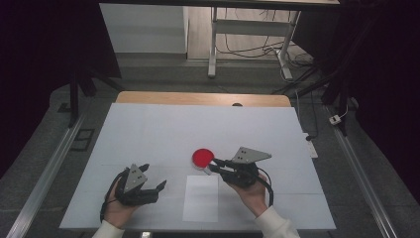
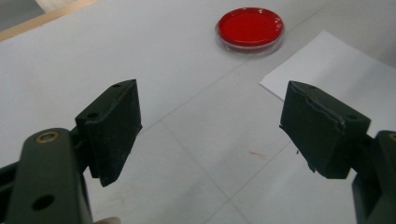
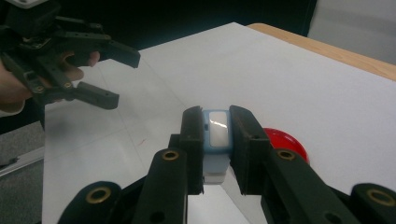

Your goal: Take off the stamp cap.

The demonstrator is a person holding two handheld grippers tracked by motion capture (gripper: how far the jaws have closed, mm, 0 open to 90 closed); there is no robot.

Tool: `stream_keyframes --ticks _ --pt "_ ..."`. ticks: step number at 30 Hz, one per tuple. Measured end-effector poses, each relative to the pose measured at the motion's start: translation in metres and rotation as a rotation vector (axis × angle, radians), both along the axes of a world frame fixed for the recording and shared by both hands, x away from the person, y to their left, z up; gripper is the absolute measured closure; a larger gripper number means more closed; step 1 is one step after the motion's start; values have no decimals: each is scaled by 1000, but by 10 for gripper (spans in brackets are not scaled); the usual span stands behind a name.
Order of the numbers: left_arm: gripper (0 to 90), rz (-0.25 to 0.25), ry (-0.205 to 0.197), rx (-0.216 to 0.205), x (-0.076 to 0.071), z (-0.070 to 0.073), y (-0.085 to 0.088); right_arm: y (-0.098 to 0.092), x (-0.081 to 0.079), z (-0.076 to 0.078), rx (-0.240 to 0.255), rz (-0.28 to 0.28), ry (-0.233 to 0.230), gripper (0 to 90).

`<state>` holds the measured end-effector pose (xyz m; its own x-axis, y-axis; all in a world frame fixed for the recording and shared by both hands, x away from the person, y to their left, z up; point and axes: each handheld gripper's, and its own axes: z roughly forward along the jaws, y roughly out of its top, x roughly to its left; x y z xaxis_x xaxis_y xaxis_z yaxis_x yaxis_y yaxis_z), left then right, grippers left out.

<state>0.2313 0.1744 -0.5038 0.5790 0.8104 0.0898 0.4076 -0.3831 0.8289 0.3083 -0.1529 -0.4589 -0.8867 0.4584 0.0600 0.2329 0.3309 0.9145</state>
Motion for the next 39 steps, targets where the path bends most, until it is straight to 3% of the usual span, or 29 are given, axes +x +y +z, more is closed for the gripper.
stream_keyframes --ticks 7,21,24,39 --pt "205 -7 -8 7 -3 10 -11 3 1 1 9 7 1 749" --pt "204 -30 -20 -19 16 25 -33 7 3 -1 8 4 3 749" --pt "204 -27 -22 -38 19 26 -36 7 4 -1 8 2 0 749" --pt "204 -49 -14 -33 27 23 -55 10 6 -2 22 -4 4 749"
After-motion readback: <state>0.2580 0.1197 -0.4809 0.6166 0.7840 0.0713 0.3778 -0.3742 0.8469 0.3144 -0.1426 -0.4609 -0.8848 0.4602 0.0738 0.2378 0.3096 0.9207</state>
